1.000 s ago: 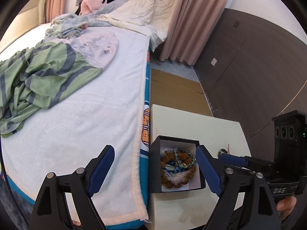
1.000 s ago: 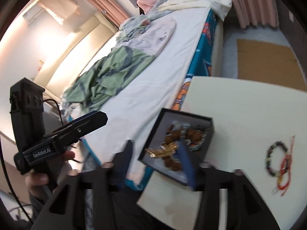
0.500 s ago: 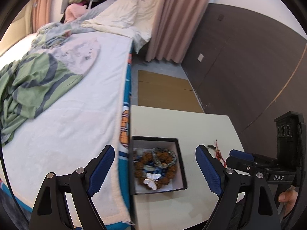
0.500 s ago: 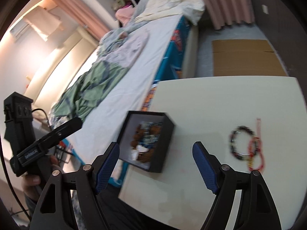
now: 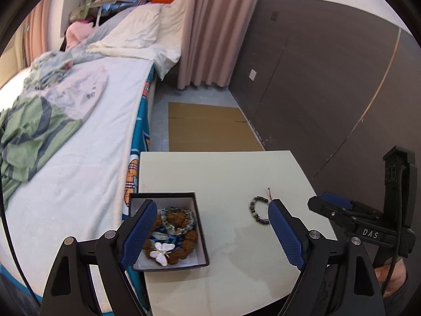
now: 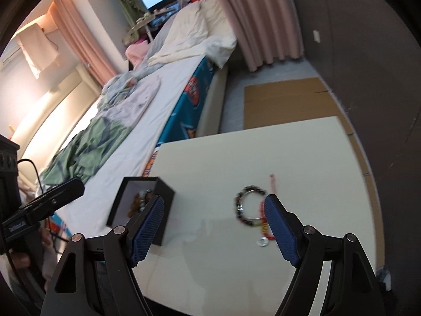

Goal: Organize jewelry
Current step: 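Move both tools back to the black bead bracelet and red string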

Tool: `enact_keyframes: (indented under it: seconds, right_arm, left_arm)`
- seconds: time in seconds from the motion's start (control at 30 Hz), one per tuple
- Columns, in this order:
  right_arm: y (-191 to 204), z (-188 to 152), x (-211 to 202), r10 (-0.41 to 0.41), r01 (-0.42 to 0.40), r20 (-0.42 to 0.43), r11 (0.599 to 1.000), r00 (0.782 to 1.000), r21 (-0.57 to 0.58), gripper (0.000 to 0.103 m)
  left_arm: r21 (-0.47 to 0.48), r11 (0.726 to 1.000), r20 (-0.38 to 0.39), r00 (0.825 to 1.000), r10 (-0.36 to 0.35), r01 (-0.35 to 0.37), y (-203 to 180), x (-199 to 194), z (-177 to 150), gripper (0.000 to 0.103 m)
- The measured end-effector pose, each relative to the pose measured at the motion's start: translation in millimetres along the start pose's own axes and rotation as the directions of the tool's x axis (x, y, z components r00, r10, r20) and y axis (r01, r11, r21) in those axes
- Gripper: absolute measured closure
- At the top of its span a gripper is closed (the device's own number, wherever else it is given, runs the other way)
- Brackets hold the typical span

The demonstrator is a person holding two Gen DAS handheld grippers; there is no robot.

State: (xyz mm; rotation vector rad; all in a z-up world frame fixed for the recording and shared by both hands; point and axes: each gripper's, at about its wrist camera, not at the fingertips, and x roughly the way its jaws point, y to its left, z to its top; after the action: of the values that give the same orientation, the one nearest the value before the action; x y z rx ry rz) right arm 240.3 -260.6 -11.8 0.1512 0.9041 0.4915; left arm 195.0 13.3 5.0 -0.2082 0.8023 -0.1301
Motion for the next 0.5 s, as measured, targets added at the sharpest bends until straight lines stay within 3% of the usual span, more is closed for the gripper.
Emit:
enact_keyframes:
  seconds: [0.23, 0.33, 0.5]
  right_arm:
    - [-29.1, -8.6, -12.4, -0.035, 0.035, 0.002, 0.998, 0.999, 0.043, 0.024]
    - [-38.2, -14.5, -19.9, -0.091, 0.090, 0.024, 0.996, 0.996, 0.023, 0.024]
    - [-61.9, -22.0, -21.4, -0.092, 0.095, -0.047, 0.993, 0.995, 0.063, 0.024]
  left_arm:
    - [0.044, 0.999, -0.042, 0.999, -0.018, 0.020, -26.5, 8.5, -3.0, 0.016]
    - [0.059, 0.998, -0.049, 0.999, -0.022, 0.025, -37.8, 12.2, -3.6, 0.016]
    - [0.129, 0.991, -0.084, 0.996, -0.036, 0.046, -62.6, 25.2, -4.9, 0.016]
